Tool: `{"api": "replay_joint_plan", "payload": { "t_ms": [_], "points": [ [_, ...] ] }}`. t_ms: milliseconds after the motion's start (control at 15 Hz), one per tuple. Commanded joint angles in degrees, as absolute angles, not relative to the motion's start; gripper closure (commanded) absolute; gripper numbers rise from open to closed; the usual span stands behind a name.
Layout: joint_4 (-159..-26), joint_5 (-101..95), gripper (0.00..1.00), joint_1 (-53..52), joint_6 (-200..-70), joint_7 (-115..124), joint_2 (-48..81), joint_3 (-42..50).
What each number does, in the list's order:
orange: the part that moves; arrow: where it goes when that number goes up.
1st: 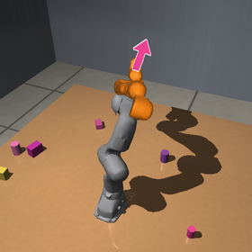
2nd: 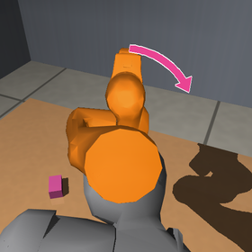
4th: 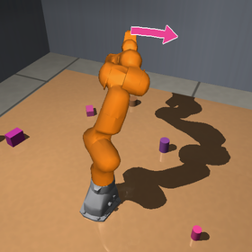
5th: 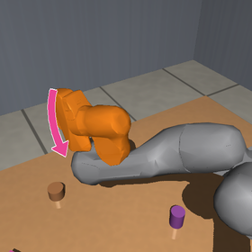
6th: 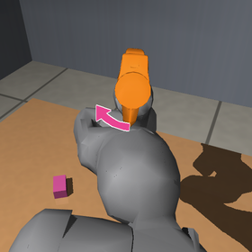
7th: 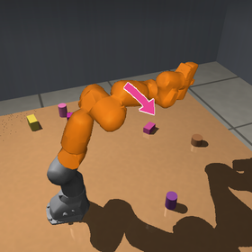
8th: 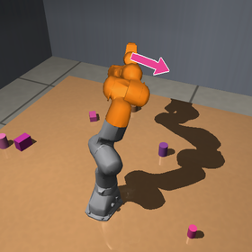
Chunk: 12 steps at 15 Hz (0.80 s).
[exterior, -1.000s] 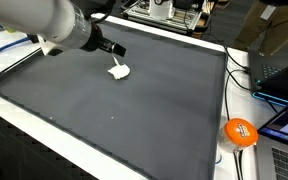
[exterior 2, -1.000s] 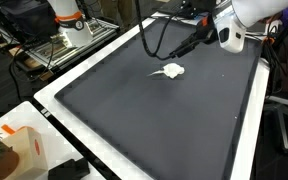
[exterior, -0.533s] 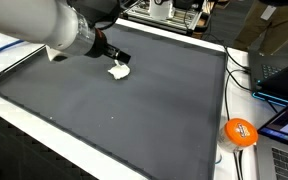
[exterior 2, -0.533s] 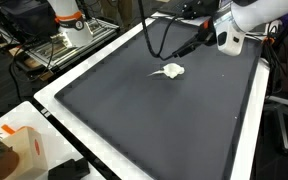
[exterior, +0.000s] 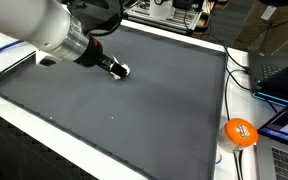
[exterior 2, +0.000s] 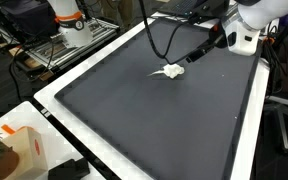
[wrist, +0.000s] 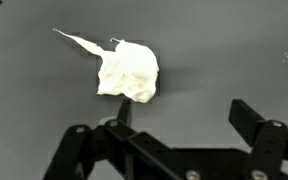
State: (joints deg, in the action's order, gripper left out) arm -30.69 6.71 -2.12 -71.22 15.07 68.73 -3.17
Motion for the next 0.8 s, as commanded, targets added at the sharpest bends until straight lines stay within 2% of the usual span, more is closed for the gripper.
{"api": "replay_joint_plan", "payload": {
  "t_ms": [0,733],
  "points": [
    [-28.36,7.72,0.00,-1.82,-73.91,15.89,70.60,-3.81],
    [-29.26,6.71,0.00,-2.18,-75.41,15.82,72.03,-3.37]
  ]
}}
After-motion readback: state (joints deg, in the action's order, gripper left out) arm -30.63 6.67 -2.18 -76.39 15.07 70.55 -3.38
